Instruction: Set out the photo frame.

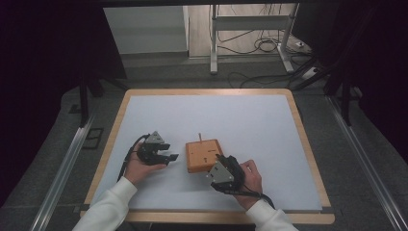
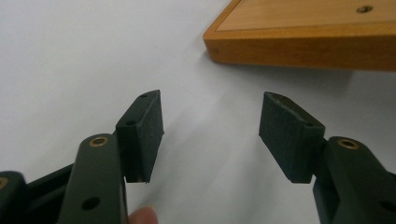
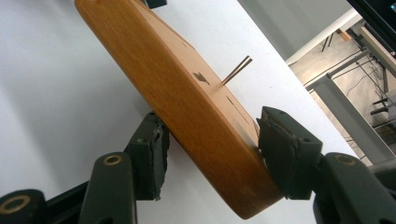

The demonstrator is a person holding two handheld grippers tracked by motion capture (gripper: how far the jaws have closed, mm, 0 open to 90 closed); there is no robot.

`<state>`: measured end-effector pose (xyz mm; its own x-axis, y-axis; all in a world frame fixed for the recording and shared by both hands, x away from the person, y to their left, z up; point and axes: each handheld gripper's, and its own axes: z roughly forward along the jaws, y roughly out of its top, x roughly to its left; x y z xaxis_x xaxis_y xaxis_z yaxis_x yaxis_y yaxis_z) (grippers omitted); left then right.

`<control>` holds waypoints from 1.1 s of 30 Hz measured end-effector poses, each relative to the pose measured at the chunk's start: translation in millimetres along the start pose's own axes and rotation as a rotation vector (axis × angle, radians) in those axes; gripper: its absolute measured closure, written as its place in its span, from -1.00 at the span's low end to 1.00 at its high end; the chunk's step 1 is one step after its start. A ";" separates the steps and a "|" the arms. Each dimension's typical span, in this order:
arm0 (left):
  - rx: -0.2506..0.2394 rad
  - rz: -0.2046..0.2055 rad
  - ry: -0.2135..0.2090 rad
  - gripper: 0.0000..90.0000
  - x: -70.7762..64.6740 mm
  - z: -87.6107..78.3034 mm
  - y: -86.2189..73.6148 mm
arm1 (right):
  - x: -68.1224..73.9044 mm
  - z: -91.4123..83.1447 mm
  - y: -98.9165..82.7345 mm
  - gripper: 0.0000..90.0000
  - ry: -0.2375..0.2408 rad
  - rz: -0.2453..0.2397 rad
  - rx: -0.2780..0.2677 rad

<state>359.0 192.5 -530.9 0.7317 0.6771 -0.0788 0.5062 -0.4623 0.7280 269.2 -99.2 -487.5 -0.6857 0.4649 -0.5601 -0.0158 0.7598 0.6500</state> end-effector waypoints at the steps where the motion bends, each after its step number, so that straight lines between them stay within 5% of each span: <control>1: -0.002 -0.005 0.000 -0.13 0.9 -0.6 -1.0 | -0.9 0.2 0.6 -0.01 -0.001 0.001 0.002; 8: -0.006 -0.035 0.006 -0.13 5.3 -4.9 -6.5 | -8.1 2.9 6.9 0.02 0.002 -0.008 0.013; 33: -0.008 -0.037 -0.007 -0.13 5.2 -3.6 -7.3 | -31.4 19.3 29.6 0.23 0.023 -0.070 0.029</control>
<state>357.5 201.5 -534.1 0.7161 0.6892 -0.1104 0.5289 -0.4325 0.7303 304.3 -82.5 -460.6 -0.7004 0.3997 -0.5913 -0.0436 0.8029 0.5945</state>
